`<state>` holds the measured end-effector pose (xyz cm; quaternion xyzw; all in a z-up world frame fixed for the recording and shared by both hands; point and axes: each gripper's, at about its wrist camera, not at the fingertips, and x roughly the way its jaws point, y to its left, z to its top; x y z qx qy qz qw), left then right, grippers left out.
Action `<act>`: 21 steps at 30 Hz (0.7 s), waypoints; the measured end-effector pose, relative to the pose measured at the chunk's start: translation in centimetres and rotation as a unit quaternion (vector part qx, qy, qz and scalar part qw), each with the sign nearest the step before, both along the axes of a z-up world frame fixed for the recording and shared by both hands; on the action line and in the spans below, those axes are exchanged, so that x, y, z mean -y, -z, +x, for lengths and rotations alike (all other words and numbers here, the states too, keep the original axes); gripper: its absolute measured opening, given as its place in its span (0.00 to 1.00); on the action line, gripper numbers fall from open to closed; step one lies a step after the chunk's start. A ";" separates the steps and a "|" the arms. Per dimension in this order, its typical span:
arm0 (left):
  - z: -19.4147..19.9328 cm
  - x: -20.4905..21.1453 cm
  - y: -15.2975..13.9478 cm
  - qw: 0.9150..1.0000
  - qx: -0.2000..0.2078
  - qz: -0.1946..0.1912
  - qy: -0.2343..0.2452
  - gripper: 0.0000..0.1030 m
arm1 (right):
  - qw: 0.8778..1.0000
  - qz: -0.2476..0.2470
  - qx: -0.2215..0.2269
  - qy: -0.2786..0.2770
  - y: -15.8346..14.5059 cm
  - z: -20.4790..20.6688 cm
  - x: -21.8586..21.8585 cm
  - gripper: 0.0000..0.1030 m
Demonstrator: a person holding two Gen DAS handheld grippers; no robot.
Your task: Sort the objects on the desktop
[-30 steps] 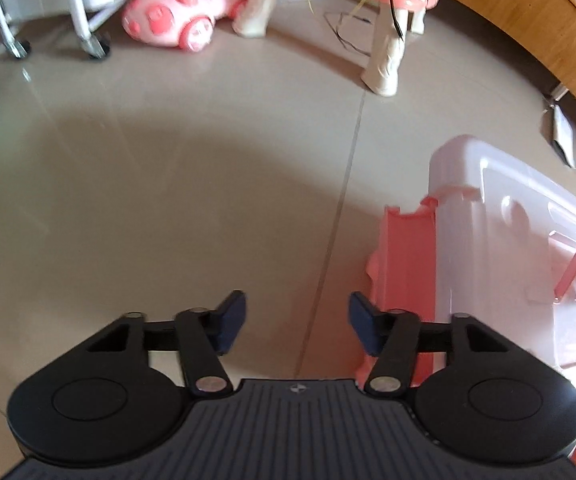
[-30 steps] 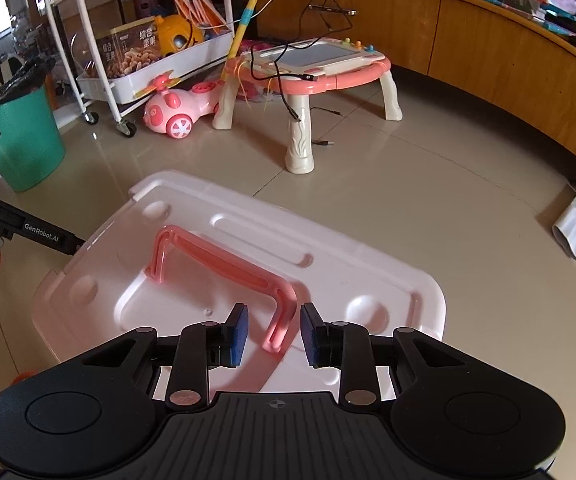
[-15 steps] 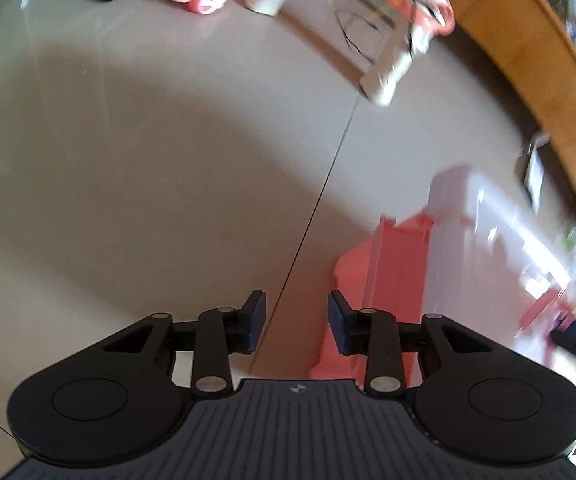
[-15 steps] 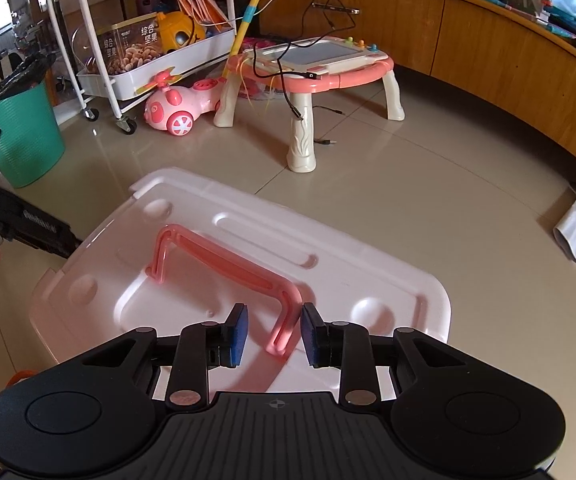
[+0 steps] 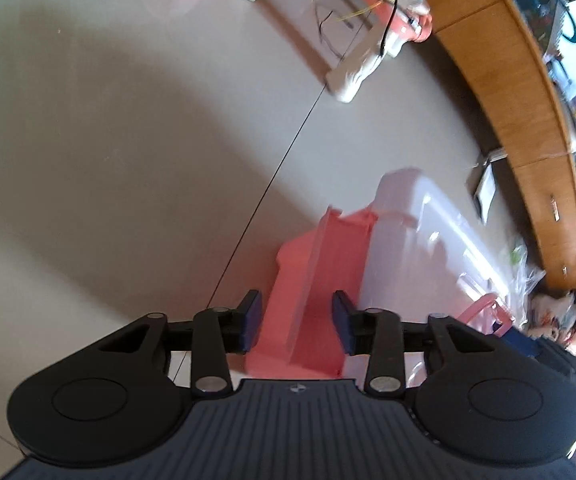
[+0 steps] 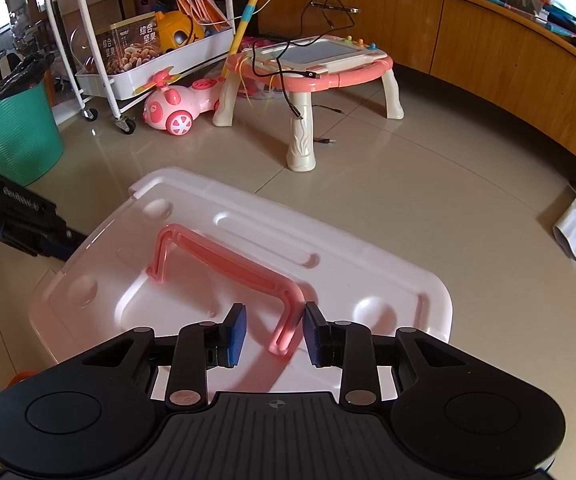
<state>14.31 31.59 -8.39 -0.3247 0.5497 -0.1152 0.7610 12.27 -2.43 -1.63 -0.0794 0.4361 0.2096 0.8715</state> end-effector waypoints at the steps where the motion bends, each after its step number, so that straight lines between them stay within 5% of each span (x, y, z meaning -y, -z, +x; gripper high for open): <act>1: 0.0 0.0 0.1 1.000 0.001 -0.008 0.000 0.21 | 1.000 -0.001 0.000 0.000 0.0 0.0 0.0 0.29; 8: -0.6 0.4 -0.6 1.000 0.007 0.016 0.000 0.10 | 1.000 -0.007 0.002 -0.003 0.0 -0.1 -0.3 0.31; 21: -1.3 1.5 -4.8 0.997 0.051 0.049 0.008 0.10 | 0.999 -0.036 -0.001 -0.012 0.1 -0.1 -1.2 0.37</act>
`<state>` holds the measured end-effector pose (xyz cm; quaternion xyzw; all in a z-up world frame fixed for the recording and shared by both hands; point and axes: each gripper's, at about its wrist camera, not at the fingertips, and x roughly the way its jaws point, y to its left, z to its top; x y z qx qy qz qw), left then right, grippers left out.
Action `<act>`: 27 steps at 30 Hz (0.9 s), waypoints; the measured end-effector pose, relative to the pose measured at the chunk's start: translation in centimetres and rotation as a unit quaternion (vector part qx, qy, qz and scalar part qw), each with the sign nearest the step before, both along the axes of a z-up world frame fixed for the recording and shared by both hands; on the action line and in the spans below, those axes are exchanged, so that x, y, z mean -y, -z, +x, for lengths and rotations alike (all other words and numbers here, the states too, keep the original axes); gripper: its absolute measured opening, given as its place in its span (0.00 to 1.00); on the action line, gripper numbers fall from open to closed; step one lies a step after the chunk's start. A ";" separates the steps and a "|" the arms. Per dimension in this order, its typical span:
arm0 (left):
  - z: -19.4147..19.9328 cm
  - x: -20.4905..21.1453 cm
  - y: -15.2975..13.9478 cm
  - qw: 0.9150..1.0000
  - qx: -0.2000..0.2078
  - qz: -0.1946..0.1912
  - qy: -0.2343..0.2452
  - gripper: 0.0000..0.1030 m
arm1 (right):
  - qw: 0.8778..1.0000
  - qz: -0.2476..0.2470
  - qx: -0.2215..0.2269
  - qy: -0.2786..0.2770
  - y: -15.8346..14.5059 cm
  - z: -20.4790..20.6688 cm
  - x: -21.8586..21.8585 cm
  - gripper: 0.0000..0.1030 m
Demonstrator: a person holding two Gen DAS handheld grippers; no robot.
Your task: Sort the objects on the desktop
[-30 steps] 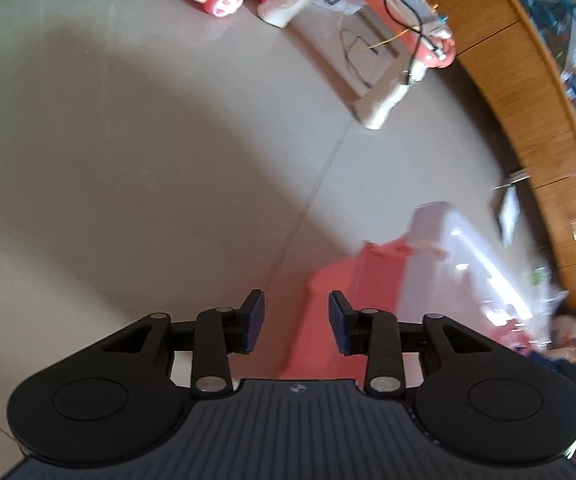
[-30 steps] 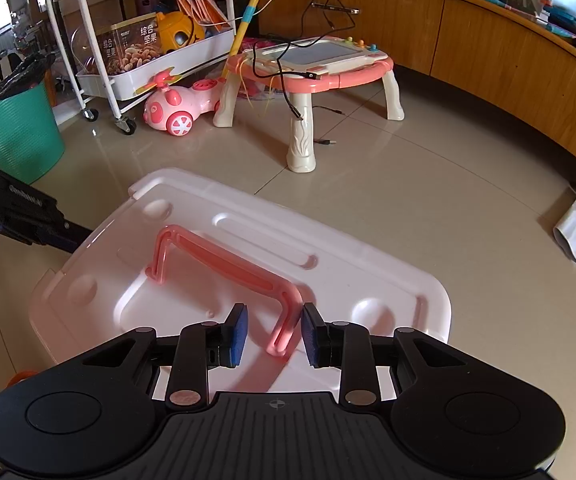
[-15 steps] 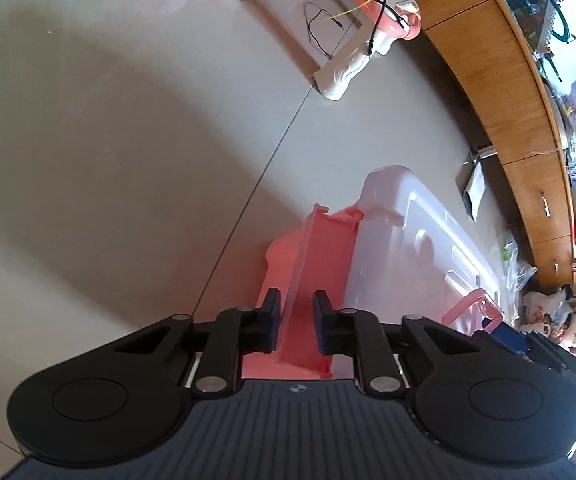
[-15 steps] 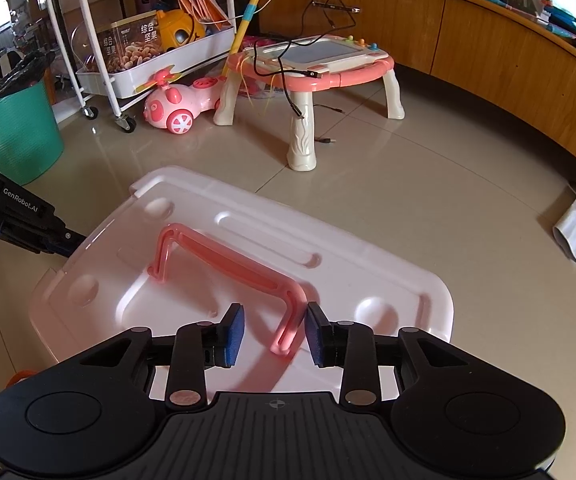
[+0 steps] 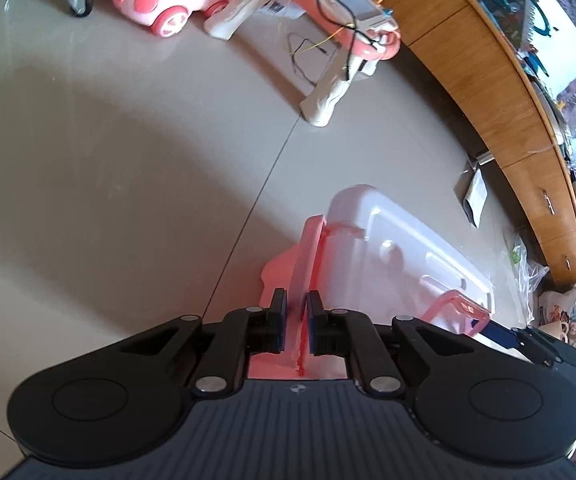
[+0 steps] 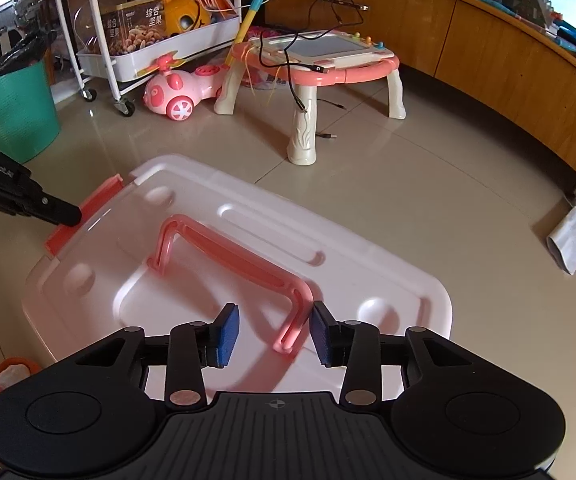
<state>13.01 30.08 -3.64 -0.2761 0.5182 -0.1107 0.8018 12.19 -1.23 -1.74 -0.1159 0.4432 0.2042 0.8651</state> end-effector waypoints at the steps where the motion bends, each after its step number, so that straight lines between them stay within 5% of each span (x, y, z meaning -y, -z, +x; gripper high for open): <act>1: 0.0 0.1 -0.3 1.000 0.002 -0.002 0.001 0.10 | 1.000 -0.001 -0.001 0.000 0.0 0.0 0.0 0.37; 11: 0.2 1.3 -0.8 1.000 0.009 -0.018 0.001 0.11 | 1.000 -0.005 -0.002 -0.010 0.1 -0.1 -0.1 0.44; 27: 0.4 2.8 -1.6 0.999 0.015 0.026 0.013 0.11 | 1.000 -0.008 0.000 -0.014 0.3 -0.1 -0.5 0.53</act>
